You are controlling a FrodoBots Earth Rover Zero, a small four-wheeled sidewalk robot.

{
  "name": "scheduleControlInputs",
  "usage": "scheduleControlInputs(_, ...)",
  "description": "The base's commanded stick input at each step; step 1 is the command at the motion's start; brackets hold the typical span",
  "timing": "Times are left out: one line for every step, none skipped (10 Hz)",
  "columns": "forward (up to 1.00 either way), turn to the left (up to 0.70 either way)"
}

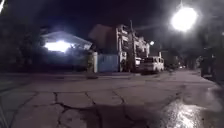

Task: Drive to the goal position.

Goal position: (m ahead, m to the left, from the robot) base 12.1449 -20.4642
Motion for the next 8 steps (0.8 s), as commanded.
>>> scheduleControlInputs(0.0,0.0)
scheduleControlInputs(0.0,0.0)
scheduleControlInputs(0.0,0.0)
scheduleControlInputs(0.0,0.0)
scheduleControlInputs(0.0,-0.48)
scheduleControlInputs(0.0,-0.7)
scheduleControlInputs(0.0,-0.7)
scheduleControlInputs(0.0,-0.7)
